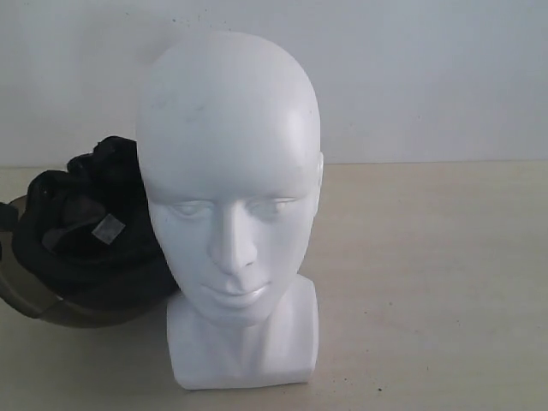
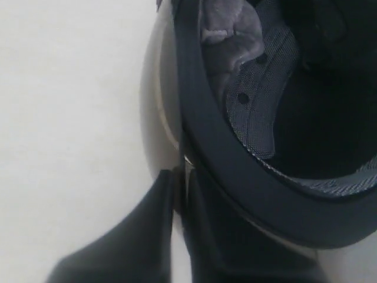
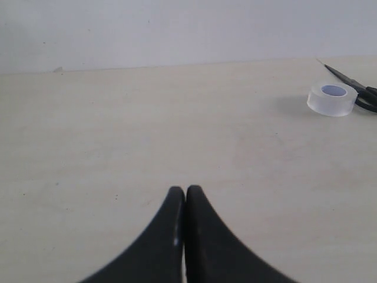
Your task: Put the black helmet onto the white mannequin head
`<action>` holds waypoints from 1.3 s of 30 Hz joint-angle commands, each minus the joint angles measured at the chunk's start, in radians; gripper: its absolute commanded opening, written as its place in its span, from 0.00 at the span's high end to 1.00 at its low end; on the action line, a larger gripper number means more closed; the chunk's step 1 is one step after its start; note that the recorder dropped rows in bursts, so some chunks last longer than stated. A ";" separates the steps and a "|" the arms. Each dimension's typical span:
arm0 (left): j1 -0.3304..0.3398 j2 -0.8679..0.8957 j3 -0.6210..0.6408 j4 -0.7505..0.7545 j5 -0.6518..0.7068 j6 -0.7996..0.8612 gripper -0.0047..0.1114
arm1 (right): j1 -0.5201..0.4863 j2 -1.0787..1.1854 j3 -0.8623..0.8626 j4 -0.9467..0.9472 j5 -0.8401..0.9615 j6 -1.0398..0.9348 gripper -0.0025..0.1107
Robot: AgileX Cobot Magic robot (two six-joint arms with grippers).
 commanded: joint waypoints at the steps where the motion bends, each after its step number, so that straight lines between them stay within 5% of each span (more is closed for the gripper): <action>1: -0.004 -0.087 0.060 0.037 0.123 0.002 0.92 | -0.001 -0.004 0.000 -0.004 -0.008 -0.003 0.98; 20: -0.004 -0.333 0.120 0.262 0.520 -0.006 0.92 | -0.001 -0.004 0.000 -0.004 -0.008 -0.003 0.98; 39: -0.004 -0.368 0.120 0.329 0.446 -0.006 0.92 | -0.001 -0.004 0.000 -0.004 -0.005 -0.003 0.98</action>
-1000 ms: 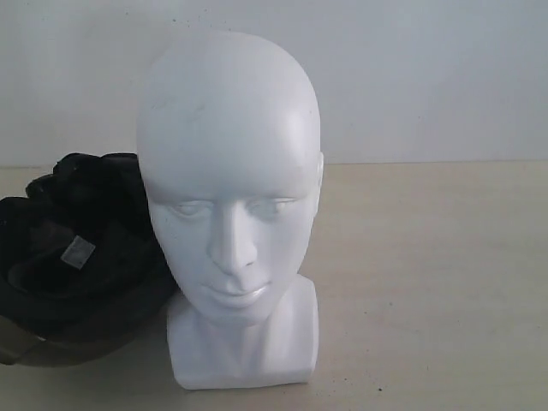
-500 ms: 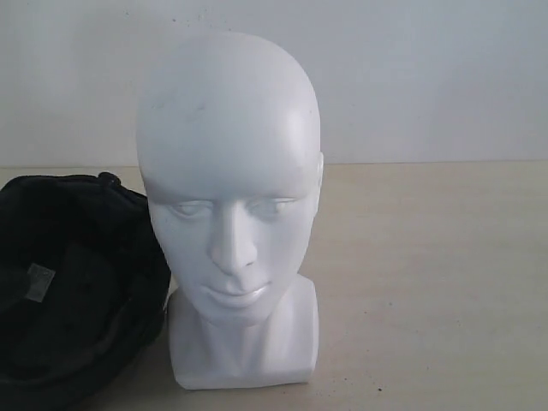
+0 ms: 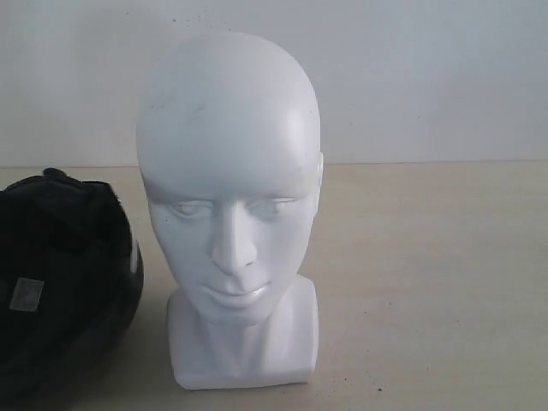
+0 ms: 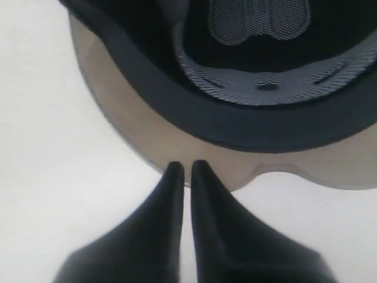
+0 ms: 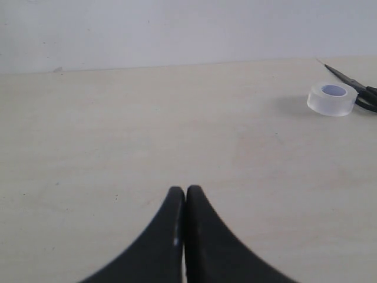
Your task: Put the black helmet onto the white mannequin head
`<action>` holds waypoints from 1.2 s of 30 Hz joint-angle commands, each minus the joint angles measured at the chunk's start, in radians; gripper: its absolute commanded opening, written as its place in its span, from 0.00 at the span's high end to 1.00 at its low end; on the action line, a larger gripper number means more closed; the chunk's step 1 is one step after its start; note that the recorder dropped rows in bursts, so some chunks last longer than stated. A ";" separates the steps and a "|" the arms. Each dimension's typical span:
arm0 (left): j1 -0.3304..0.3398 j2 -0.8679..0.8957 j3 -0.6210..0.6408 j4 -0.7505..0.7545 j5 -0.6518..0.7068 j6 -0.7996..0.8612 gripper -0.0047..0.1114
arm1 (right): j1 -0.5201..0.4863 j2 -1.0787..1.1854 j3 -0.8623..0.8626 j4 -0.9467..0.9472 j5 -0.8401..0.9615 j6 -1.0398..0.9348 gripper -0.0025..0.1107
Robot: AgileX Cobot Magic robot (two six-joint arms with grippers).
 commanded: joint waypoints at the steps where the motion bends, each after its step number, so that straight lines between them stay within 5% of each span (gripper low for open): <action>1: -0.004 -0.005 0.002 -0.013 -0.025 0.004 0.92 | -0.001 -0.004 0.000 -0.004 -0.005 -0.003 0.98; 10: -0.004 -0.005 -0.021 -0.289 -0.058 0.194 0.84 | -0.001 -0.004 0.000 -0.004 -0.005 -0.003 0.98; 18: -0.004 0.024 -0.088 -0.467 -0.141 0.249 0.22 | -0.001 -0.004 0.000 -0.004 -0.005 -0.003 0.98; 36: -0.068 0.144 -0.091 -0.738 -0.236 0.441 0.22 | -0.001 -0.004 0.000 -0.004 -0.005 -0.003 0.98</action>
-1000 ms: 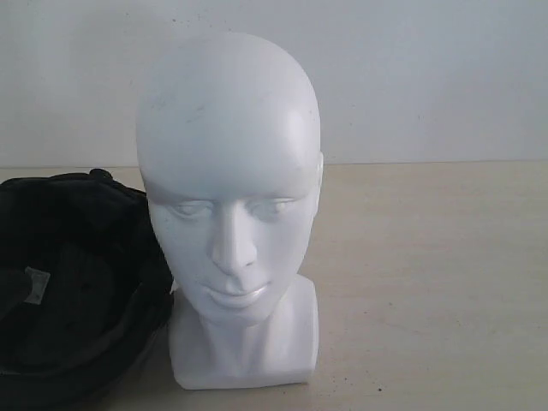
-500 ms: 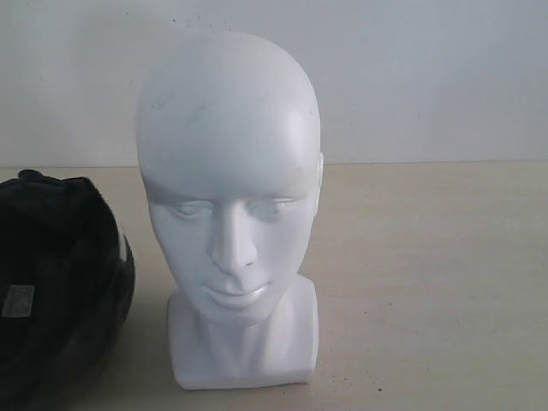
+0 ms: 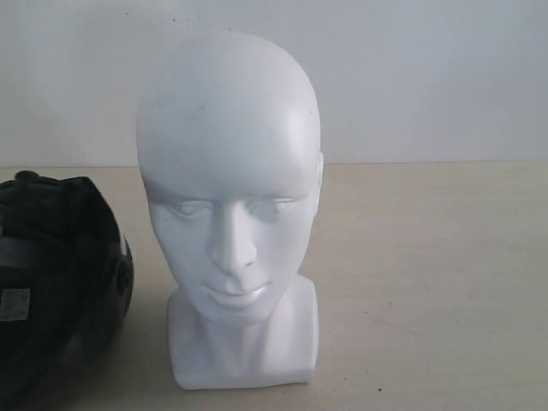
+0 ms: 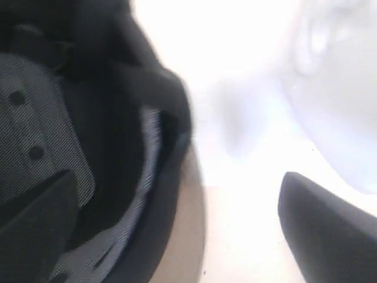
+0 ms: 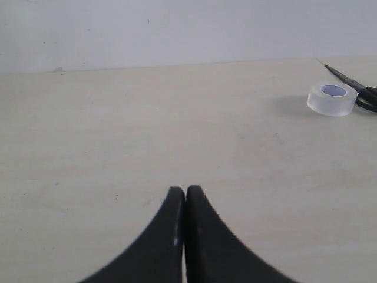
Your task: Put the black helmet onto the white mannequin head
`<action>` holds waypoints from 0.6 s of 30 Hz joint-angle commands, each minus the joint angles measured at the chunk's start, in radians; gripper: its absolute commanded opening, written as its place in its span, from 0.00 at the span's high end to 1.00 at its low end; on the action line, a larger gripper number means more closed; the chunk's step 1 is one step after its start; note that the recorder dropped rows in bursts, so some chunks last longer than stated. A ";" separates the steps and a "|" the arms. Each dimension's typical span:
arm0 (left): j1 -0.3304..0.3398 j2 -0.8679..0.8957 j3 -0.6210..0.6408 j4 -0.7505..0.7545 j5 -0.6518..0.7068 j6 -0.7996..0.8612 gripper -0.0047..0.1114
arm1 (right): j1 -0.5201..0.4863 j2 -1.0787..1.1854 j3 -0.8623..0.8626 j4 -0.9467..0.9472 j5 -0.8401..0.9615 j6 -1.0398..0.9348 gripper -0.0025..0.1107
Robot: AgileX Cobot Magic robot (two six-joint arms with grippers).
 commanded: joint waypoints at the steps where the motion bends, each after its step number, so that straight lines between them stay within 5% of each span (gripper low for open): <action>1: -0.026 0.013 -0.005 -0.030 -0.046 0.040 0.22 | -0.001 -0.004 0.000 -0.004 -0.005 -0.003 0.98; 18: -0.148 0.094 -0.024 -0.022 -0.079 0.115 0.28 | -0.001 -0.004 0.000 -0.004 -0.007 -0.003 0.98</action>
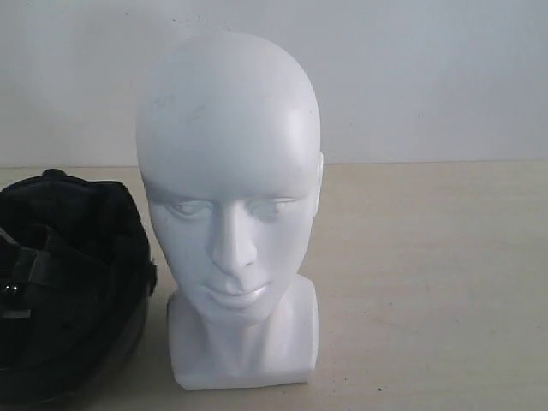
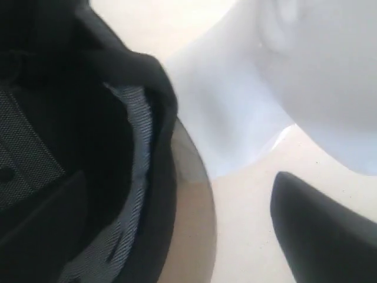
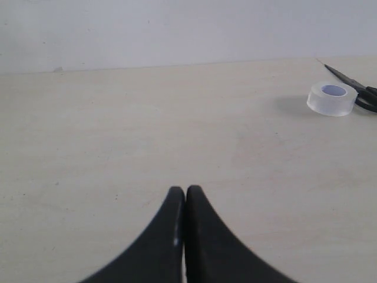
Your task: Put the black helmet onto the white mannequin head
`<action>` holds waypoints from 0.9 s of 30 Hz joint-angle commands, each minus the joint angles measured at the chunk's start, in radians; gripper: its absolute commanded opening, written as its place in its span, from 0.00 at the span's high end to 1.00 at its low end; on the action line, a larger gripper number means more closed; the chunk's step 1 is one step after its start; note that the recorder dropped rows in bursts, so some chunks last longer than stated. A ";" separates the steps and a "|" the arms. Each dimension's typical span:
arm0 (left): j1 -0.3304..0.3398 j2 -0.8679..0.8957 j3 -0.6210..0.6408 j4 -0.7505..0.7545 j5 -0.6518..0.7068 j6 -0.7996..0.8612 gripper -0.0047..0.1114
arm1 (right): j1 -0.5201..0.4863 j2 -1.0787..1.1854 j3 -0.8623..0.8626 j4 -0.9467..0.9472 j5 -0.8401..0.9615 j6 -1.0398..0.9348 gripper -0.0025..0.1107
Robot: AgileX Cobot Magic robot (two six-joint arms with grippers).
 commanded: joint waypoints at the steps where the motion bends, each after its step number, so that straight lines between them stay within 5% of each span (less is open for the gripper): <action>1: -0.032 0.003 -0.019 0.000 -0.015 0.011 0.28 | -0.001 -0.004 0.000 -0.004 -0.007 -0.003 0.98; 16: -0.035 0.165 -0.034 0.041 -0.017 -0.015 0.28 | -0.001 -0.004 0.000 -0.004 -0.007 -0.003 0.98; 27: -0.124 0.273 -0.034 0.136 -0.121 -0.164 0.29 | -0.001 -0.004 0.000 -0.004 -0.008 -0.003 0.98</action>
